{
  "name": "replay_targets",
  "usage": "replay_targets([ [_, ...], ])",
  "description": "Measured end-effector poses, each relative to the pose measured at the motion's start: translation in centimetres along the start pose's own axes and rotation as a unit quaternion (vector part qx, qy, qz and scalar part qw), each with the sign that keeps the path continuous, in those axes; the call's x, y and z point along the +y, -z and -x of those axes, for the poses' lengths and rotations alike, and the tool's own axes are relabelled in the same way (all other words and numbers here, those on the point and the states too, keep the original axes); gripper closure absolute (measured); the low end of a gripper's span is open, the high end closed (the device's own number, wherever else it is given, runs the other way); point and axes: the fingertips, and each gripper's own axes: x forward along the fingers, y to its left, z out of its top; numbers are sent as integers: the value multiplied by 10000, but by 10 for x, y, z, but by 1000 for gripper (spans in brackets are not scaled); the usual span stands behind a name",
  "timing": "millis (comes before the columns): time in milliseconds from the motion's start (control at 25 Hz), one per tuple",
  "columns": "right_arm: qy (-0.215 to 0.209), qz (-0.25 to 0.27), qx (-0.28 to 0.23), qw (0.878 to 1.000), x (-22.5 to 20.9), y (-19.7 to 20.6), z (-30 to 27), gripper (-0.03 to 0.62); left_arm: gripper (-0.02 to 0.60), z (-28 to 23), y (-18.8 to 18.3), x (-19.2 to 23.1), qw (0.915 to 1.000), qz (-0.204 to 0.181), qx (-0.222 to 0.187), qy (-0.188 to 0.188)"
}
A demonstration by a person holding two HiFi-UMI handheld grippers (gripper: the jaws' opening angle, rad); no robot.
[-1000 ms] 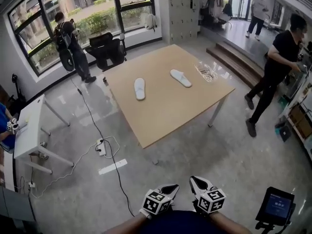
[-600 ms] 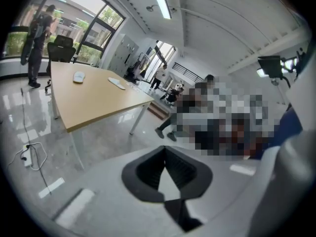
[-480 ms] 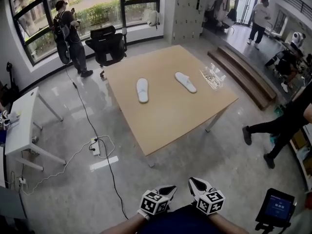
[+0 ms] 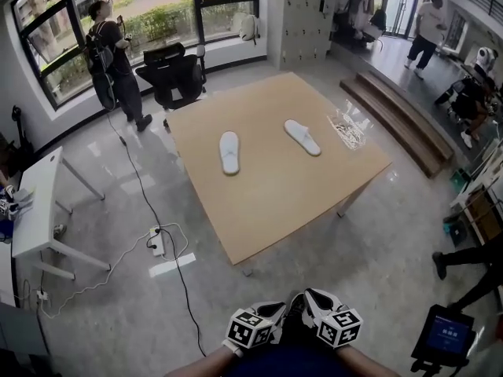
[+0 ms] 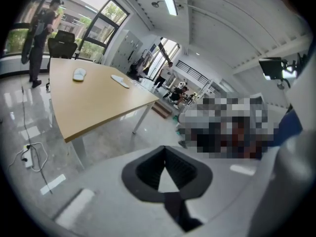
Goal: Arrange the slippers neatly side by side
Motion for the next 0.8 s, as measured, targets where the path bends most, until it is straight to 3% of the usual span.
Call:
replay_targets([
  [160, -217, -46, -121, 9997, -35, -41, -23, 583, 580, -24, -37, 23, 9990, -63, -119, -428],
  [360, -603, 76, -234, 9979, -73, -89, -47, 583, 580, -58, -100, 18, 9969, -221, -265, -707],
  [560, -780, 71, -307, 9965, -85, -101, -55, 583, 578, -72, -114, 21, 9955, -259, -364, -830],
  [800, -659, -34, -519, 9965, -117, -107, -57, 583, 580, -95, -124, 25, 9949, -396, -365, -853],
])
